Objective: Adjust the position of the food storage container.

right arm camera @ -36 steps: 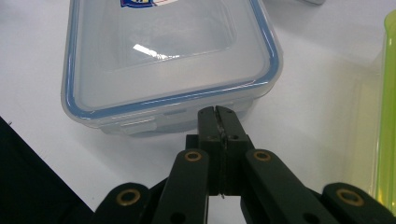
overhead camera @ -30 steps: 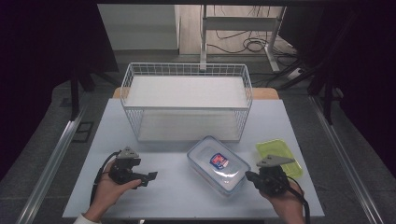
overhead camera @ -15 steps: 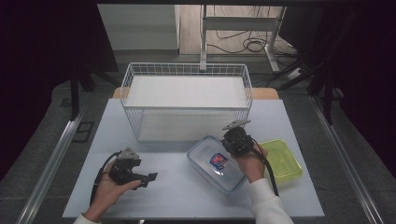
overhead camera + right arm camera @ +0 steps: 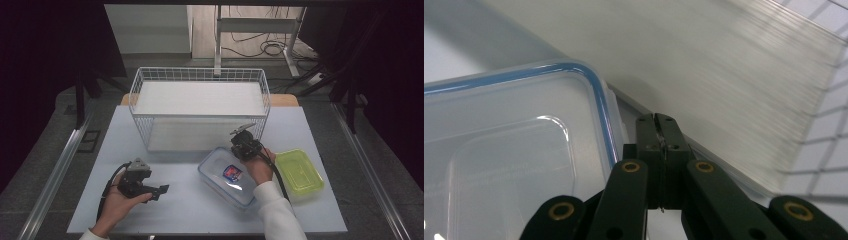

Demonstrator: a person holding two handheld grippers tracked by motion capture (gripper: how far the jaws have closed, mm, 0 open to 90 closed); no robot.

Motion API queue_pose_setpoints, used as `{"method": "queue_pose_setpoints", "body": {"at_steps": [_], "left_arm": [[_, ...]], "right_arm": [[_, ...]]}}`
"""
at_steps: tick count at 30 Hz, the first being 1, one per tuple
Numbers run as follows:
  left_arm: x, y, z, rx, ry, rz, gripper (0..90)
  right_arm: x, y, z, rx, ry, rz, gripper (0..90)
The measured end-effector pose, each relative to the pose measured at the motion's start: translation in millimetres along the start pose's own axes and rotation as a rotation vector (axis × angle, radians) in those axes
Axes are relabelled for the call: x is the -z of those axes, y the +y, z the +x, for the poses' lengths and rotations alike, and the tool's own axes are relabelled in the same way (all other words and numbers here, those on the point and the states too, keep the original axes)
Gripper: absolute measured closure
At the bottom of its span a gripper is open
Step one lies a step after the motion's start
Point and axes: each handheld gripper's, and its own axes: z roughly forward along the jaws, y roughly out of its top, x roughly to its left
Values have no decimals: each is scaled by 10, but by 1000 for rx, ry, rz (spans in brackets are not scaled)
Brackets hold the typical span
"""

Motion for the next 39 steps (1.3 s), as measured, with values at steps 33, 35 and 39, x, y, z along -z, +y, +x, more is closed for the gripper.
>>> {"method": "queue_pose_setpoints", "body": {"at_steps": [33, 35, 39], "left_arm": [[58, -25, 91, 42, -4, -6, 133], [61, -22, 91, 37, -4, -2, 133], [47, 2, 88, 35, -3, -1, 131]], "right_arm": [[570, -171, 585, 190, 199, -83, 892], [695, -370, 525, 185, 204, -80, 892], [943, -796, 506, 174, 238, -104, 892]]}}
